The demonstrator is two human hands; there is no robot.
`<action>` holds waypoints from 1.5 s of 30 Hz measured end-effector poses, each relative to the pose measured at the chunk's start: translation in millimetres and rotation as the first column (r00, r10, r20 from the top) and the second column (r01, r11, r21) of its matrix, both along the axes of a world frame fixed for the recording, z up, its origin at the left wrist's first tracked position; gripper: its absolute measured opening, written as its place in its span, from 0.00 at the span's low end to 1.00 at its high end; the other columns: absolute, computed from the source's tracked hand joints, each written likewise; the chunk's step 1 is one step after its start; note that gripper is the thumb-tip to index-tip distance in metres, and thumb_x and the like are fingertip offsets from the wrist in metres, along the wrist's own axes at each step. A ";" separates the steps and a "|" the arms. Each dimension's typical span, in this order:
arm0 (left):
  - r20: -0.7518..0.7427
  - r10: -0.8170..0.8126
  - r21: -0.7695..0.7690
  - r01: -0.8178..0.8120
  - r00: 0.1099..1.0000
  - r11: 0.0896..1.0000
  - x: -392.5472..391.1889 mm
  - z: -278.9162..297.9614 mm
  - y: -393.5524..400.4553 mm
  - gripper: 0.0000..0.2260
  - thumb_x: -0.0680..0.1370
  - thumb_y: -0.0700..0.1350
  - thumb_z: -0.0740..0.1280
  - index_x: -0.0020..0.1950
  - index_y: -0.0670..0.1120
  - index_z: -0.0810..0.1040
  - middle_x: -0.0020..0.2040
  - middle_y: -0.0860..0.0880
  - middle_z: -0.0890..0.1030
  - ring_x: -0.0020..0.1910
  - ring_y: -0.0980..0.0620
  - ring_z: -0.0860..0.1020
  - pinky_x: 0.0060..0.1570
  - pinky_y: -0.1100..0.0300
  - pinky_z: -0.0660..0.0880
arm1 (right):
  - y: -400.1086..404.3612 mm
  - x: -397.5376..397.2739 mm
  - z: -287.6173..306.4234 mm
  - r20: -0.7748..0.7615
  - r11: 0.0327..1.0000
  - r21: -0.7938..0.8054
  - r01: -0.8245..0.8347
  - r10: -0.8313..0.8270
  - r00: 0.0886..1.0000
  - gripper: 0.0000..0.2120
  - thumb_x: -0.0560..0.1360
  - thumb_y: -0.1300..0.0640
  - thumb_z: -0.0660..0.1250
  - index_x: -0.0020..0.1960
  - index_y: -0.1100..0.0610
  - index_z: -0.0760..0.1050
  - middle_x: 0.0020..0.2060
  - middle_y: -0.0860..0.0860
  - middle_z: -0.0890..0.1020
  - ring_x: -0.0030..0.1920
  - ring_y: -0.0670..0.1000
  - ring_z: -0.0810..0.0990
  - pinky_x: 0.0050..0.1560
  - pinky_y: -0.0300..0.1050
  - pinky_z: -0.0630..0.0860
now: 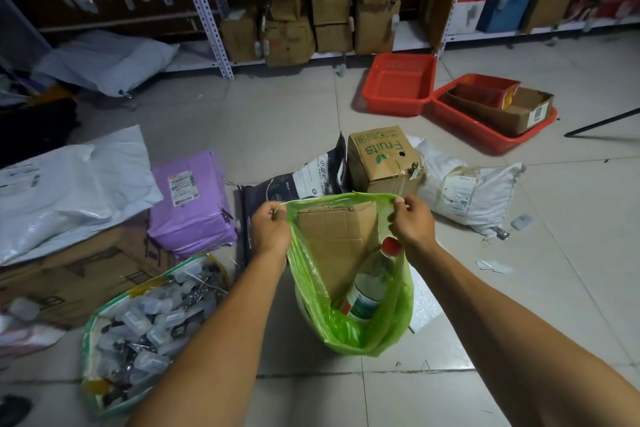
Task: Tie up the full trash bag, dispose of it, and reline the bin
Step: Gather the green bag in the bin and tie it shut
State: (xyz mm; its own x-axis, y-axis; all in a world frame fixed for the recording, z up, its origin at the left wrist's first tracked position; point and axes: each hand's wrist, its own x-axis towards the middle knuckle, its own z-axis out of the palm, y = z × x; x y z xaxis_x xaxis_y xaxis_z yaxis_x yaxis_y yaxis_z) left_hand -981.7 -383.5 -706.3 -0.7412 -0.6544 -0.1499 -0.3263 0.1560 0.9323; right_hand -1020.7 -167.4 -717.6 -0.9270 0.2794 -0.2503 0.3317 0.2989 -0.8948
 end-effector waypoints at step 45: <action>0.660 -0.448 0.067 0.547 0.602 0.834 34.8 100.8 -26.9 0.02 0.75 0.33 0.69 0.46 0.36 0.79 0.35 0.43 0.79 0.32 0.52 0.78 0.36 0.55 0.80 | 44.9 43.8 96.3 0.065 0.882 0.340 -0.327 0.325 0.943 0.16 0.73 0.61 0.69 0.60 0.63 0.79 0.52 0.57 0.83 0.46 0.52 0.80 0.47 0.45 0.77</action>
